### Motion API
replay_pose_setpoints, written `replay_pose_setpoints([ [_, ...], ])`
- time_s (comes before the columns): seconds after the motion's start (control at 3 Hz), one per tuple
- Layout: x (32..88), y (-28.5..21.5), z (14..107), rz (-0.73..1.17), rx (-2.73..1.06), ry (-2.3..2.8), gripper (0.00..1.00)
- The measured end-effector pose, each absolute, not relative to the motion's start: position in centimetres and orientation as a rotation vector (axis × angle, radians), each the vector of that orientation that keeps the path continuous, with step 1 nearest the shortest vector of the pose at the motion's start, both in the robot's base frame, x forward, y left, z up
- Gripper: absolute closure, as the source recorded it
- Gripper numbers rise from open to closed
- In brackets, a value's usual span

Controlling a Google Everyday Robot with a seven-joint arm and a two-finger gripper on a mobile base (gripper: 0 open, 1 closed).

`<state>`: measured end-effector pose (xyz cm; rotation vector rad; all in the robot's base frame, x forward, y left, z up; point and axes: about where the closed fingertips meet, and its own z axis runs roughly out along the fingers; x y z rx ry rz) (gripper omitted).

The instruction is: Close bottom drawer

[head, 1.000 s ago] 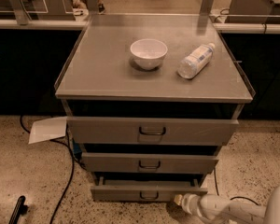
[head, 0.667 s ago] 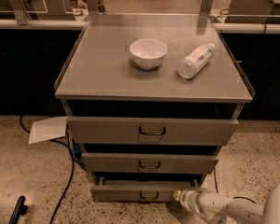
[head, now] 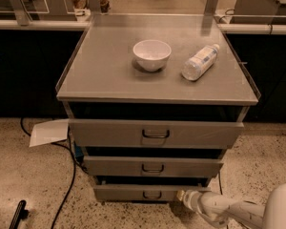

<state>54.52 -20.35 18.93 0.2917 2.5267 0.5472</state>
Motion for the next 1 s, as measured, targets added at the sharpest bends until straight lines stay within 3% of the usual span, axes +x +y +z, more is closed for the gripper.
replay_pose_setpoints([
  [1.0, 55.9, -20.7, 20.1, 0.525, 0.359, 2.414, 1.00],
])
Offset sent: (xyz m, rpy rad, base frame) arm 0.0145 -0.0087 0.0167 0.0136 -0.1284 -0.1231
